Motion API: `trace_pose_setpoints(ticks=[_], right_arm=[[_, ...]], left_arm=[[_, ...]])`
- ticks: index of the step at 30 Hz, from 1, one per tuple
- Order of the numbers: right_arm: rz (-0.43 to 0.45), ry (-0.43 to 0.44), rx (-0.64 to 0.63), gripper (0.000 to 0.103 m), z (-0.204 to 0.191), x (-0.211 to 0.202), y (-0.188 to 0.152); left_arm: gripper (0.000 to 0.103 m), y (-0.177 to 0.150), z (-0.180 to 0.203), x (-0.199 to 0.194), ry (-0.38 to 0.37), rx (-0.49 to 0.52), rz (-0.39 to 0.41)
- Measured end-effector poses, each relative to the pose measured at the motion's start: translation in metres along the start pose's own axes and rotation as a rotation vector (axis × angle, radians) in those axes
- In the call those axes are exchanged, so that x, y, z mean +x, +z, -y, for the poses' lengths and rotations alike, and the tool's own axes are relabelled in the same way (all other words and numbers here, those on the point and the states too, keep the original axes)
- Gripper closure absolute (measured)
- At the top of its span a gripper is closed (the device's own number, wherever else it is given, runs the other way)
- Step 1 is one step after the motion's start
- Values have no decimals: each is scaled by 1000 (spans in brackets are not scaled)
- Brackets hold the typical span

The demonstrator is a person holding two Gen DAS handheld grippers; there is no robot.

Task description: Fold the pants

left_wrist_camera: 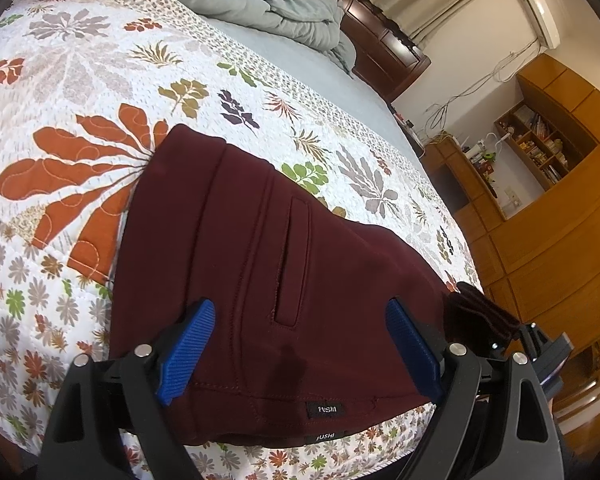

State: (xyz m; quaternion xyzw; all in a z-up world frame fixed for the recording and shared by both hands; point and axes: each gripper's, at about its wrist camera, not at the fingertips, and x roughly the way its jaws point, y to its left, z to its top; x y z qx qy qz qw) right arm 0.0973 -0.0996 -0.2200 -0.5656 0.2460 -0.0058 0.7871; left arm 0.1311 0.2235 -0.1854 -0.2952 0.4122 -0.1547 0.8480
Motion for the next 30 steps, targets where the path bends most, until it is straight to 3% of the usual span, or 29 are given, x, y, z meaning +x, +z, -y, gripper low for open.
trace_pose_setpoints(ticks=[6, 12, 19, 30], right_arm=[[17, -46, -58, 83, -12, 1, -3], [18, -66, -7, 83, -5, 5, 4], [21, 46, -101, 83, -45, 9, -2], [64, 70, -81, 83, -44, 5, 13]], left_arm=[[15, 0, 0, 0, 1, 1, 0], [15, 0, 0, 0, 0, 1, -1], [15, 0, 0, 1, -1, 0, -3], [15, 0, -1, -1, 7, 1, -1]])
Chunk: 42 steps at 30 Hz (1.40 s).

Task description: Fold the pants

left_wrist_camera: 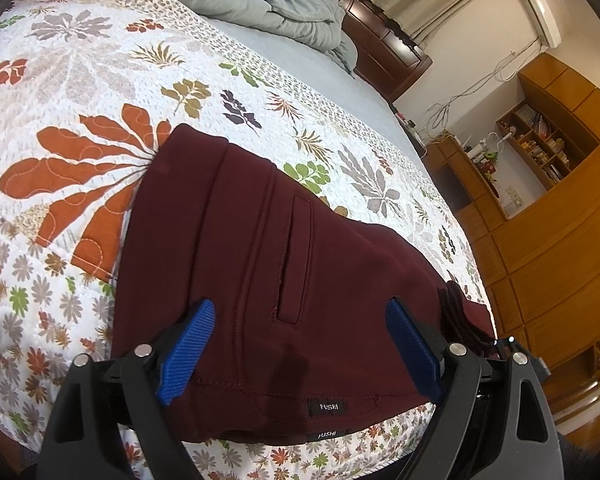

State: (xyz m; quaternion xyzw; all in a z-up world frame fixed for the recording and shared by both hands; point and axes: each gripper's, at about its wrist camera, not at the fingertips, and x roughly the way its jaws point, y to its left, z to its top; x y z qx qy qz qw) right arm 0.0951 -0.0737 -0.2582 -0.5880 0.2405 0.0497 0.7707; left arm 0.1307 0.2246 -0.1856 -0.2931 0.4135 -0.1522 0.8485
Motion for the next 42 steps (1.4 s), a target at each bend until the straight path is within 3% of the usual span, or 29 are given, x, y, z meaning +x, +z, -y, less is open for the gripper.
trace_pose_setpoints(ticks=[4, 8, 10, 13, 15, 16, 17, 19, 22, 24, 26, 29, 32, 35, 38, 39, 40, 41, 42], right_arm=[[-19, 29, -14, 82, -10, 6, 0], [-16, 49, 10, 72, -13, 2, -2], [2, 93, 75, 50, -2, -10, -3], [36, 188, 166, 40, 15, -35, -1], [61, 260, 266, 40, 35, -52, -6], [78, 321, 389, 40, 58, -61, -15], [76, 365, 485, 43, 77, -62, -25], [41, 450, 706, 65, 116, -53, -53], [-101, 576, 1035, 71, 156, -7, -121], [-172, 642, 1115, 71, 157, 11, -146], [-249, 740, 1089, 71, 144, 27, -156], [-263, 817, 1077, 71, 136, 31, -162], [-200, 886, 1159, 72, 166, 37, -174], [-160, 900, 1319, 70, 200, 64, -210], [-144, 1015, 1484, 73, 210, 112, -237], [-126, 1058, 1529, 79, 209, 128, -244], [-139, 1084, 1541, 94, 207, 140, -249], [-200, 1078, 1540, 103, 202, 156, -256], [-250, 1055, 1538, 103, 199, 165, -258]], left_arm=[[15, 0, 1, 0, 5, 1, 0], [15, 1, 1, -3, -2, -3, 4], [15, 4, 3, -10, 7, 0, 25], [15, 9, 25, -31, 65, 72, 115], [15, 13, 45, -43, 58, 104, 162], [15, 16, 64, -48, 26, 123, 182], [15, 18, 77, -48, -5, 137, 184], [15, 20, 121, -35, -114, 189, 152], [15, 9, 170, 2, -303, 180, 56], [15, -13, 213, 44, -389, 208, -46], [15, -36, 247, 73, -445, 274, -101], [15, -67, 277, 112, -503, 301, -197], [15, -91, 276, 143, -460, 298, -265], [16, -102, 252, 162, -409, 251, -302], [16, -107, 240, 164, -446, 228, -293], [16, -110, 241, 164, -444, 246, -286], [16, -113, 242, 164, -442, 266, -277], [16, -116, 241, 163, -446, 289, -264], [16, -118, 241, 163, -453, 302, -256]])
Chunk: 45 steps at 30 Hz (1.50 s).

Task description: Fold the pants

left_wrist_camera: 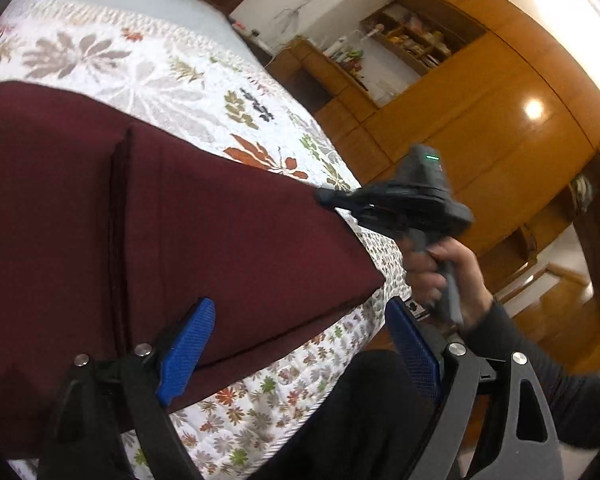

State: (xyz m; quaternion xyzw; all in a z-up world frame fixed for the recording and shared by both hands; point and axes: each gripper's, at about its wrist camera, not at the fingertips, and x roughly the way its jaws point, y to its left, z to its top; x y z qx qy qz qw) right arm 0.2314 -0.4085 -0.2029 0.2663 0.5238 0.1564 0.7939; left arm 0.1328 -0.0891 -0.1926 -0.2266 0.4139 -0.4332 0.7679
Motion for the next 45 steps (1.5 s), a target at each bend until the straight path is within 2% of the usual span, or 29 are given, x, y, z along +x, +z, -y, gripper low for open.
trace_pose_setpoints(ticks=[1, 3, 4, 5, 8, 10, 11, 13, 15, 17, 19, 21, 23, 25, 28, 31, 34, 35, 36, 38, 41, 45], right_arm=[[7, -7, 14, 102, -2, 0, 2], [26, -12, -60, 95, -33, -5, 0], [16, 23, -101, 95, -53, -3, -2], [-17, 69, -156, 95, -85, 6, -5], [-129, 116, -264, 85, -139, 40, -11], [-219, 97, -316, 81, -160, 69, -11], [-266, 43, -351, 79, -169, 86, -11], [-381, -85, -391, 77, -177, 115, -6], [-392, -123, -456, 75, -198, 118, 2], [-394, -66, -547, 66, -244, 113, 14], [-409, -25, -631, 44, -287, 118, 20], [-478, 16, -735, 40, -336, 138, 23], [-552, 34, -835, 33, -379, 168, 19], [-633, 56, -899, 30, -417, 203, 17], [-737, 87, -953, 24, -454, 245, 9], [-820, 103, -986, 23, -478, 282, 0], [-897, 100, -1027, 23, -497, 322, -12], [-911, 94, -1037, 23, -499, 330, -15], [-928, 93, -1045, 23, -501, 340, -18], [-962, 97, -1055, 23, -505, 357, -23], [-993, 105, -1065, 23, -513, 379, -27], [-1019, 118, -1070, 23, -522, 396, -30]], left_arm=[[16, -2, -1, 0, -3, 5, 6], [16, -3, 0, -5, -18, -3, 16], [16, -2, 0, -8, -24, -12, 20], [16, -1, 1, -10, -24, -20, 23], [16, 5, 6, -31, -8, -65, 40], [15, 6, 10, -64, 12, -102, 98], [15, 4, 7, -80, 23, -135, 131], [15, -10, -10, -124, 46, -264, 209], [15, -28, -31, -163, 102, -393, 284], [15, -53, -57, -208, 177, -530, 390], [15, -69, -75, -236, 203, -640, 476], [15, -85, -96, -262, 206, -754, 574], [15, -90, -110, -275, 211, -810, 625], [15, -91, -121, -281, 200, -849, 646], [15, -95, -144, -288, 159, -952, 697], [15, -99, -156, -288, 170, -1013, 718], [15, -109, -164, -293, 265, -1094, 700], [15, -114, -168, -294, 260, -1118, 705], [15, -120, -174, -298, 223, -1133, 722], [15, -118, -173, -299, 225, -1131, 709], [15, -109, -176, -303, 254, -1076, 701], [16, -109, -182, -300, 213, -1073, 712]])
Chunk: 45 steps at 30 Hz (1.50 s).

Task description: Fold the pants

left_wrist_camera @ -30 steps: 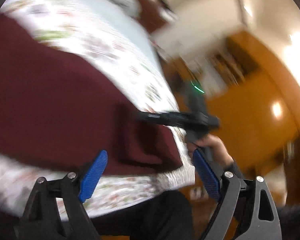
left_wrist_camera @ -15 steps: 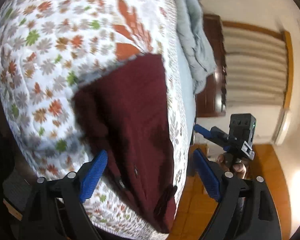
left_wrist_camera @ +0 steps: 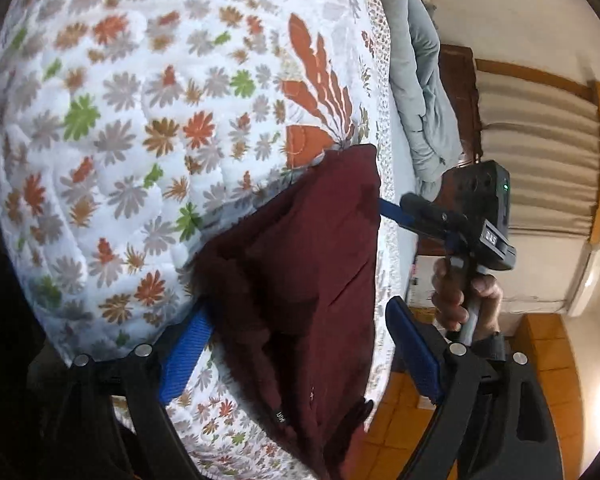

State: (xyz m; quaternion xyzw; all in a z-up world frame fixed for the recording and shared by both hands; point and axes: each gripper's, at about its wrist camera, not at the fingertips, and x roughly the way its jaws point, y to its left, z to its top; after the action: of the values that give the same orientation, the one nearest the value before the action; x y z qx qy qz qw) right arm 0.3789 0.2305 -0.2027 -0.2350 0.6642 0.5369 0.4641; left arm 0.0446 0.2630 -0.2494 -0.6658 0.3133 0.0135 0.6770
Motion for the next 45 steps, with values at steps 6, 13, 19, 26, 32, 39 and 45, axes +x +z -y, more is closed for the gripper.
trace_pose_setpoints(ticks=[6, 13, 19, 26, 32, 39, 45], right_arm=[[-57, 14, -45, 23, -6, 29, 19], [-67, -32, -74, 51, -13, 46, 30], [-34, -63, -75, 79, -33, 24, 21], [49, -171, -94, 81, -72, -25, -5], [135, -253, -90, 83, -102, -79, -39], [229, -350, -56, 84, -124, -142, -99], [297, -418, -32, 85, -140, -183, -149]], left_arm=[[17, -3, -9, -6, -24, -10, 10], [55, -9, -12, -9, -1, -19, -10], [69, -11, -2, -21, -30, 36, -16], [71, -24, 49, -36, -66, 193, -15], [71, -44, 101, -48, -100, 339, -37], [71, -83, 166, -48, -128, 536, -77], [71, -118, 207, -51, -158, 662, -110]])
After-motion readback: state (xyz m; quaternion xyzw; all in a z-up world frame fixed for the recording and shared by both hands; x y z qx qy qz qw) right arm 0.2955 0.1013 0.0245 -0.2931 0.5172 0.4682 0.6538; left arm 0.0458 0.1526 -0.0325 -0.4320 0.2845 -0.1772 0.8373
